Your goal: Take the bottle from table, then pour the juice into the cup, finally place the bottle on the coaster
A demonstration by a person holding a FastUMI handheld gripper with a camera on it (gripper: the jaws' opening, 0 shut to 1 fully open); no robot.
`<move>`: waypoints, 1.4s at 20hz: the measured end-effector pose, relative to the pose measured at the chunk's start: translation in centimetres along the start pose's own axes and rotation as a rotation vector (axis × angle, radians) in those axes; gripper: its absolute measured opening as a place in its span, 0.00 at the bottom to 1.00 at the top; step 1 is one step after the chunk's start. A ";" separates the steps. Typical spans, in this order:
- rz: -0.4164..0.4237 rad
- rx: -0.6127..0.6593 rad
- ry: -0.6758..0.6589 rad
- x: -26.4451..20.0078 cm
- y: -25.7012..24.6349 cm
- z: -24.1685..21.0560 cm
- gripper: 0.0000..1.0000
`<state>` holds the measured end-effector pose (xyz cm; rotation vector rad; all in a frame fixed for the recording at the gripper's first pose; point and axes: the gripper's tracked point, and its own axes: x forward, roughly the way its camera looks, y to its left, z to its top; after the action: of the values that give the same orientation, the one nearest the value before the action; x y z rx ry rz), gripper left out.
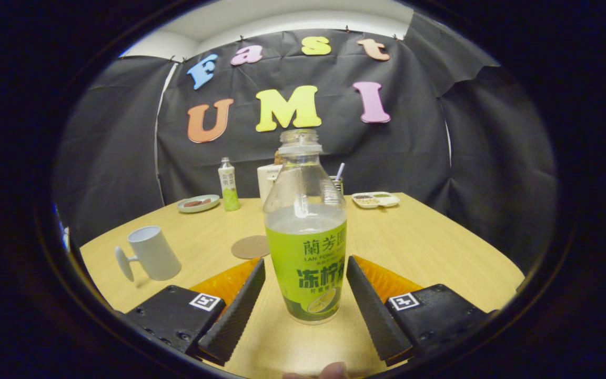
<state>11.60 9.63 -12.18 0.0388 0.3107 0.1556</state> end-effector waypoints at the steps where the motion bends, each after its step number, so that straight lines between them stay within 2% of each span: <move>1: -0.001 0.005 0.010 0.5 0.0 -0.1 1.00; 5: -0.007 0.024 -0.002 0.7 0.1 0.2 1.00; 10: -0.027 0.034 0.004 1.0 -0.2 0.5 0.85; 16: 0.028 -0.024 0.050 0.5 1.8 1.1 0.78; 22: -0.005 -0.275 -0.018 0.2 3.9 5.8 0.76; 28: -0.046 -0.531 0.028 1.4 5.0 7.9 0.76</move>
<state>14.65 14.68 -4.76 -0.4961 0.2902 0.1894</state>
